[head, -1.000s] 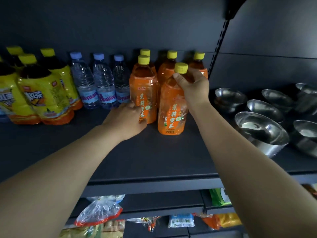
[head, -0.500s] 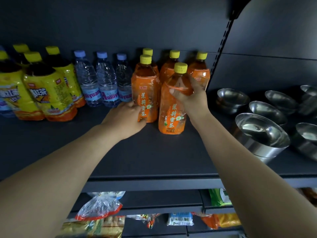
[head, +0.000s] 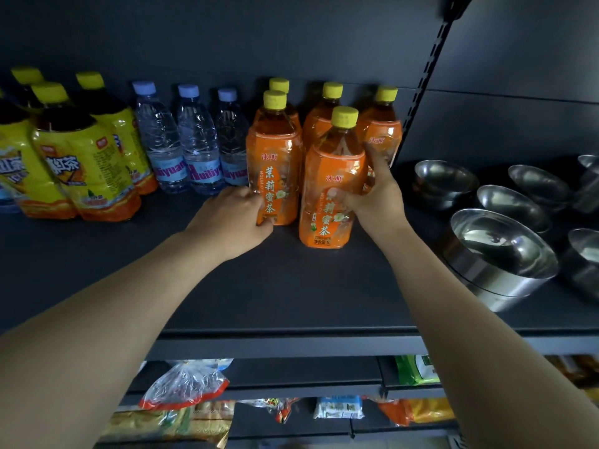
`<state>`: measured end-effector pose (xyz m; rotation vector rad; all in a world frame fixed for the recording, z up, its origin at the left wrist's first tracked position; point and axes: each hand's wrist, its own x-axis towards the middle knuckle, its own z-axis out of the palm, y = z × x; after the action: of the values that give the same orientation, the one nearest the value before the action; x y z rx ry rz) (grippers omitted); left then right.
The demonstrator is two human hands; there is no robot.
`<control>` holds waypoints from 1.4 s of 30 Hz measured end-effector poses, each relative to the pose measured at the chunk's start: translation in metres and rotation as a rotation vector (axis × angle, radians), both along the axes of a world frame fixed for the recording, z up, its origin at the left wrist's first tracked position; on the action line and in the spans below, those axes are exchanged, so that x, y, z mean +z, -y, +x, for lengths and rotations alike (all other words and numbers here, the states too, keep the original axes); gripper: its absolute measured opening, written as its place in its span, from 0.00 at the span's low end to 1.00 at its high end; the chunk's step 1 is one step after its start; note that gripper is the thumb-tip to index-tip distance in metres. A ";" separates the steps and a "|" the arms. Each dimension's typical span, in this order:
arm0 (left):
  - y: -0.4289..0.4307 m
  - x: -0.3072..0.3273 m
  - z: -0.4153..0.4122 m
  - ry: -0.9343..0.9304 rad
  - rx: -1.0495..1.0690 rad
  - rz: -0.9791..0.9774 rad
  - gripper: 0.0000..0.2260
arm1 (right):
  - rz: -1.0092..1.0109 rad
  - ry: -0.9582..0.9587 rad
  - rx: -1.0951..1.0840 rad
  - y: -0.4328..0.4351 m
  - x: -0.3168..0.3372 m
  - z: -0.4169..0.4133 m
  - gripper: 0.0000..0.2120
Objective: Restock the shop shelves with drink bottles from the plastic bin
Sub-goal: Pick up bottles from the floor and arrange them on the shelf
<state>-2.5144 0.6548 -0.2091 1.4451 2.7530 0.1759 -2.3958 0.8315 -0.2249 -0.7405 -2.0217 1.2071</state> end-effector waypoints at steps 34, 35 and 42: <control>0.004 -0.010 -0.016 0.014 0.011 0.007 0.17 | 0.026 0.087 -0.057 -0.024 0.000 -0.040 0.44; 0.006 -0.008 -0.015 0.013 0.008 0.007 0.17 | 0.042 0.108 -0.062 -0.022 0.003 -0.040 0.44; 0.024 0.012 -0.007 0.003 -0.018 0.042 0.17 | 0.098 0.212 -0.119 -0.007 0.017 -0.031 0.39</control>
<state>-2.5214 0.6304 -0.1976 1.4774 2.7494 0.2363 -2.4266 0.8384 -0.2082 -0.9604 -2.1563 0.9898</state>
